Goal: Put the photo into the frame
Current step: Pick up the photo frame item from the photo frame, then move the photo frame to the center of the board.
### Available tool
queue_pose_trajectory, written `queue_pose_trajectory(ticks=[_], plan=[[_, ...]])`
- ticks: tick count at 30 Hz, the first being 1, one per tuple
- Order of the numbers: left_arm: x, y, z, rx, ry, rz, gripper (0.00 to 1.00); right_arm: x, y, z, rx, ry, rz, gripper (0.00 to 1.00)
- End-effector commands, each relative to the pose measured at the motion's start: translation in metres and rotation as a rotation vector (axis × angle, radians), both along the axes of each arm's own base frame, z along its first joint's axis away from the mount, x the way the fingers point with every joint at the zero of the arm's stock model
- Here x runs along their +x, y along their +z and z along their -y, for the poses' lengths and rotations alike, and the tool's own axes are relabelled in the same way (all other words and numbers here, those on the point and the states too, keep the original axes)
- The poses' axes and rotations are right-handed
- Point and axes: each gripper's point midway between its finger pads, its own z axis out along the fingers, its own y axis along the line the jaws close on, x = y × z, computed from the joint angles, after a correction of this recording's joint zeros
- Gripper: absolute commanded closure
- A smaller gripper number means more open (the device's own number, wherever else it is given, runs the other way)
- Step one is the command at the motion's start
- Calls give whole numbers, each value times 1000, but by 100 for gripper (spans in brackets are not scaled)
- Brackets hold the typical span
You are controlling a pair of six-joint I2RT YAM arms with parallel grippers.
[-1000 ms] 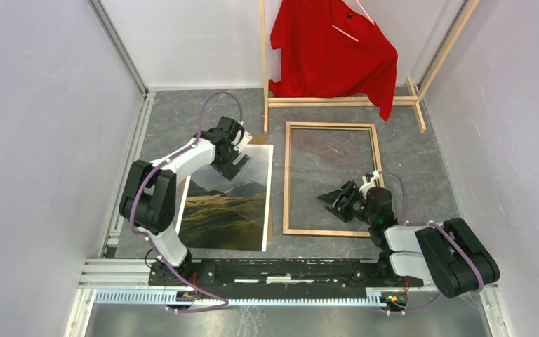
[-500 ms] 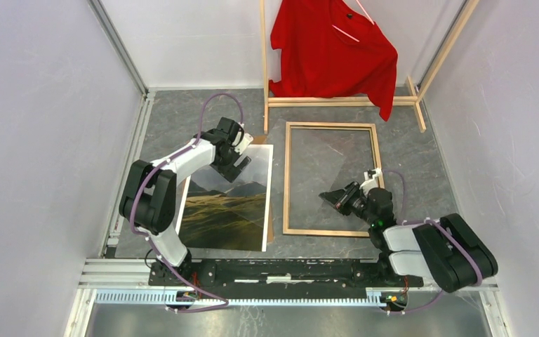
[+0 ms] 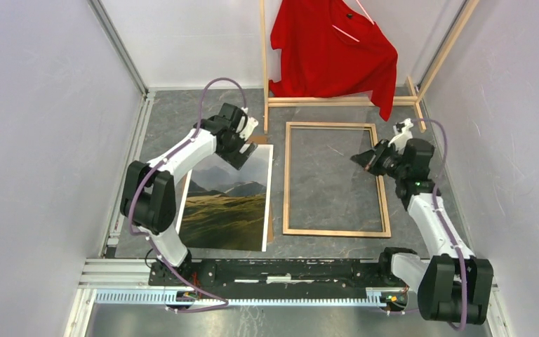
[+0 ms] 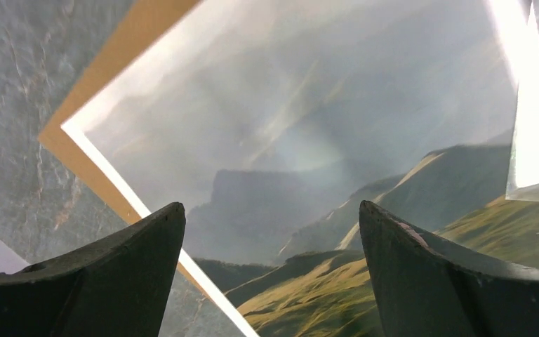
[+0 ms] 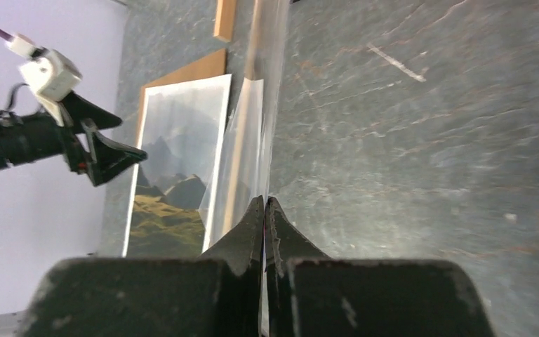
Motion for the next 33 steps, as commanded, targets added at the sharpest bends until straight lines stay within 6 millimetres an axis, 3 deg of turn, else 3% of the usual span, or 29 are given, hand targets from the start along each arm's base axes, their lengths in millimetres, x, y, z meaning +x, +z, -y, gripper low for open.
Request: queue_pose_trajectory(ticks=[1,4,9,13,21,26,33], plan=[[14,22,57,-144,10,32,0,-29,3,21,-133,80,-96,100],[21,21,99,-184,-7,22,0,-33,22,29,-184,45,-81,100],[20,14,158,-234,-62,-5,0,-36,74,54,-328,-54,-20,100],[27,16,189,-264,-54,10,0,-39,110,64,-372,-108,13,100],[24,-9,201,-294,10,-17,3,-37,100,64,-356,-116,-23,100],[4,-43,201,-253,-22,-88,18,-34,100,61,-330,-109,-24,100],[-5,-70,190,-213,-26,-115,32,-32,101,52,-282,-80,-5,100]])
